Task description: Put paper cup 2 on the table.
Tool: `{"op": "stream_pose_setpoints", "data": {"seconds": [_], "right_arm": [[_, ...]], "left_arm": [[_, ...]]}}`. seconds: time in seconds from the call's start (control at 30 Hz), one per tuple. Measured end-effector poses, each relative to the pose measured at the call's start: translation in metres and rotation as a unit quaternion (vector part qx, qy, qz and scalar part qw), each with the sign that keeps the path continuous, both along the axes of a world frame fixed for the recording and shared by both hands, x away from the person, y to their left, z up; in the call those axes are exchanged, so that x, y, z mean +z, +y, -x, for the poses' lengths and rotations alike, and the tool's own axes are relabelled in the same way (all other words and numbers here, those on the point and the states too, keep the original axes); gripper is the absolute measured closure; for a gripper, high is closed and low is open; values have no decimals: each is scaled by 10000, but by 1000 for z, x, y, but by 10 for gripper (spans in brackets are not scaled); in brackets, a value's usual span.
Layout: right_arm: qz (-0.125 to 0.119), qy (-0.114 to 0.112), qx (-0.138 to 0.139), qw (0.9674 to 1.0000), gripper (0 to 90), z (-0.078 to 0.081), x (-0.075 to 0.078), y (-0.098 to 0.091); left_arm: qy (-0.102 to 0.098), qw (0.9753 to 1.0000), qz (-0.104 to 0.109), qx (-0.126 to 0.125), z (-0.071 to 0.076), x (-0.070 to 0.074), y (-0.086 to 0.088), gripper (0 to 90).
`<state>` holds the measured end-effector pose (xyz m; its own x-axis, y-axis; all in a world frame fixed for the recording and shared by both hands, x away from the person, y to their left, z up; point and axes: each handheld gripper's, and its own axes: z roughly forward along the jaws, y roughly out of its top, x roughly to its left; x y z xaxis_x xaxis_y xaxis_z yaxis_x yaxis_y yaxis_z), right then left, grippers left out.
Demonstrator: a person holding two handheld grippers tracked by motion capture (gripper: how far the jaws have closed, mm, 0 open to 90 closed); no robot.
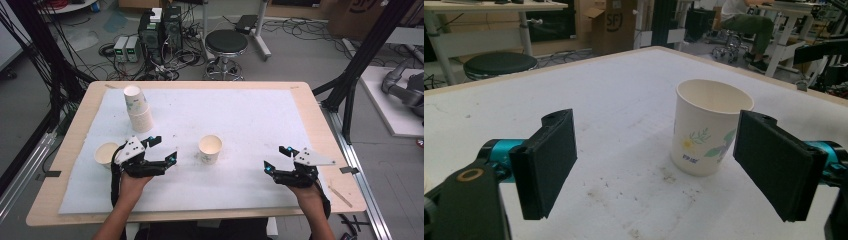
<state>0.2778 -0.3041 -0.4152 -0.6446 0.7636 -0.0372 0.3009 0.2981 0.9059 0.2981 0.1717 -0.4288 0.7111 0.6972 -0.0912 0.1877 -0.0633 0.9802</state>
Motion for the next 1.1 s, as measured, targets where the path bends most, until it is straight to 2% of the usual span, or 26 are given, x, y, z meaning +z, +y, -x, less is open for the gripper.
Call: {"op": "stream_pose_setpoints", "data": {"seconds": [0.1,0.37,0.47,1.1], "right_arm": [[19,-16,6,10000,223,1,1,2],[1,4,67,10000,223,1,2,6],[5,-62,85,9999,223,0,3,6],[-36,-50,102,9999,223,0,3,4]], "left_arm": [[-15,10000,54,4,2,0,2,175],[-30,10000,4,49,6,0,6,185],[-45,10000,-6,66,6,0,4,186],[-24,10000,-35,47,6,-3,2,191]]}}
